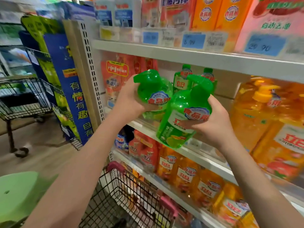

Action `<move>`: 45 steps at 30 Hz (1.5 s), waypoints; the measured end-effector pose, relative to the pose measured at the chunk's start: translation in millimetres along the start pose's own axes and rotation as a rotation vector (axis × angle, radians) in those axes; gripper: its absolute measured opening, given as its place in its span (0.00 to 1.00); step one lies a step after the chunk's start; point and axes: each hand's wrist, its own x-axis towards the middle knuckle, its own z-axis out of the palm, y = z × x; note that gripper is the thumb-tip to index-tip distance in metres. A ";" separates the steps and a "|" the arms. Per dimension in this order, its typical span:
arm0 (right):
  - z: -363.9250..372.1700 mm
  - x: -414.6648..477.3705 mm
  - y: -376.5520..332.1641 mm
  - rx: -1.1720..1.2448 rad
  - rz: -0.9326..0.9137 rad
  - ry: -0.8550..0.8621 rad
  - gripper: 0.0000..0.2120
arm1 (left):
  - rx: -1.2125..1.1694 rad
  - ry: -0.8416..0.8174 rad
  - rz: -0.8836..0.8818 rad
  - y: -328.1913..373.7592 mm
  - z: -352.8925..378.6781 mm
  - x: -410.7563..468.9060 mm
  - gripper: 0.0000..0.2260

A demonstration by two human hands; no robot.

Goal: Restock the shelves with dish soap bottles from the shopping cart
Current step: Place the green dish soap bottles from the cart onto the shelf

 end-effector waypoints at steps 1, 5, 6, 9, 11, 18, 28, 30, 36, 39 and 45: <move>-1.0 2.9 -2.7 0.015 -0.002 0.002 0.36 | -0.054 0.013 -0.047 -1.8 0.6 7.1 0.07; -6.5 13.9 -9.2 -0.060 -0.032 0.042 0.36 | -0.064 -0.009 -0.027 -15.4 6.7 22.8 0.23; -7.8 16.9 -8.5 -0.112 -0.048 0.054 0.37 | -0.142 -0.040 -0.033 -14.4 9.5 23.1 0.26; -9.0 22.4 -2.8 -0.234 -0.060 0.070 0.35 | -0.205 -0.033 0.123 -10.9 14.6 23.7 0.32; -9.0 24.6 3.8 -0.262 -0.015 0.089 0.27 | -0.160 -0.048 0.151 -10.0 21.0 28.7 0.32; -9.0 38.6 32.0 -0.208 0.192 0.067 0.39 | 0.003 -0.108 0.078 -26.6 39.2 46.7 0.36; -16.4 71.0 66.1 -0.165 0.356 0.044 0.46 | 0.091 -0.364 -0.080 -41.9 40.9 91.8 0.33; -18.3 75.1 66.9 -0.062 0.390 0.036 0.51 | 0.059 -0.418 -0.101 -39.9 41.6 100.6 0.32; -13.2 80.5 75.2 0.167 0.414 0.109 0.43 | 0.043 -0.508 -0.107 -33.2 52.7 129.0 0.33; -6.9 78.8 78.8 0.159 0.425 0.175 0.44 | 0.028 -0.485 -0.104 -40.7 56.7 134.2 0.33; 27.8 54.0 98.9 -0.274 0.703 0.214 0.36 | -0.108 -0.309 -0.239 -83.0 81.1 98.8 0.27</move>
